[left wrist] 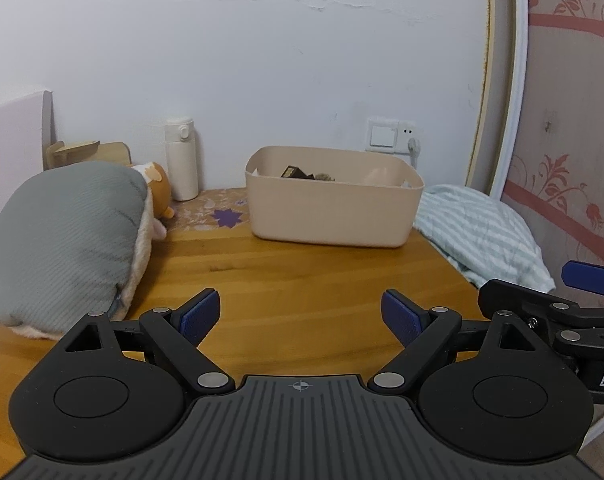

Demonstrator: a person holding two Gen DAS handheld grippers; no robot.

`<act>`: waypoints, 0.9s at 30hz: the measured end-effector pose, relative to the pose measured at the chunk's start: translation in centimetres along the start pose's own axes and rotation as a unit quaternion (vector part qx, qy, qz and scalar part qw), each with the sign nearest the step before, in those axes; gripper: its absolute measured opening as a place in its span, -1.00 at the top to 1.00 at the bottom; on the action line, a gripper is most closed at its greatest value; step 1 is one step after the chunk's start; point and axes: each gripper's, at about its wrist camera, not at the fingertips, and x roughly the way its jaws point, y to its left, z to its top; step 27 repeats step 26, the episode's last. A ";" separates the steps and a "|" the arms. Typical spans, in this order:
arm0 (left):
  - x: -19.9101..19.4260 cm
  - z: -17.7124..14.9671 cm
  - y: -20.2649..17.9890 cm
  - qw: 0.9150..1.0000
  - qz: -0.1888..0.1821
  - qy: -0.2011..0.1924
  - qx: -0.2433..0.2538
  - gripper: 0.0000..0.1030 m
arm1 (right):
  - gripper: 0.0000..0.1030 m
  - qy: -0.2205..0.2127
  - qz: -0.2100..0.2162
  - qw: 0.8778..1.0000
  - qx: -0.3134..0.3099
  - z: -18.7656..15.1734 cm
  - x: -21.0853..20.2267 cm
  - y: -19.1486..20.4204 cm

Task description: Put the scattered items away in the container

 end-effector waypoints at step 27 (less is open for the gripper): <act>-2.2 -2.7 0.4 1.000 0.006 0.010 -0.015 -0.71 | -0.99 0.003 0.008 1.000 -0.015 -2.3 -2.8 1.2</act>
